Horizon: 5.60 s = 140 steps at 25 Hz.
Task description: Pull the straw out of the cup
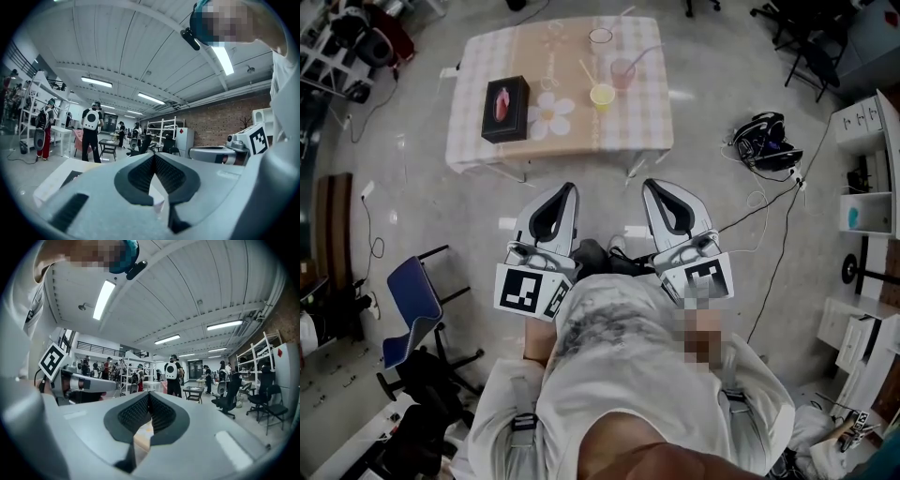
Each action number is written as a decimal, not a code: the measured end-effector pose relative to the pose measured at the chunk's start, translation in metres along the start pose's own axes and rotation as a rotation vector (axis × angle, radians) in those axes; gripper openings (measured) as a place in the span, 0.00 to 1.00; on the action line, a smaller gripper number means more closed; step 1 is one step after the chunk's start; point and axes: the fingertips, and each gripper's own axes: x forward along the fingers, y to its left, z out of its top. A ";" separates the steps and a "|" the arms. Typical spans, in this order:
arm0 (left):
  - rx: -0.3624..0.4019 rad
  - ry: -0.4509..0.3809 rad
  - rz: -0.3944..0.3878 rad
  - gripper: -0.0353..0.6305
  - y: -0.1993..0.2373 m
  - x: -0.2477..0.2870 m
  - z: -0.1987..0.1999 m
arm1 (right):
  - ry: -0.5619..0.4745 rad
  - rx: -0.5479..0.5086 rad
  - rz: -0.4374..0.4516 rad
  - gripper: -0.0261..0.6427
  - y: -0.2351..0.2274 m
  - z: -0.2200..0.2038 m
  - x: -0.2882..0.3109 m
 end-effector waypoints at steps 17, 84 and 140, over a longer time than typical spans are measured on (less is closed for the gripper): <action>0.001 0.019 -0.016 0.06 0.062 0.059 0.000 | 0.024 -0.022 0.000 0.05 -0.032 -0.007 0.083; -0.097 0.203 -0.077 0.06 0.227 0.265 -0.058 | 0.228 -0.024 0.094 0.06 -0.155 -0.096 0.332; -0.213 0.376 -0.047 0.06 0.246 0.312 -0.151 | 0.542 0.036 0.186 0.18 -0.171 -0.245 0.378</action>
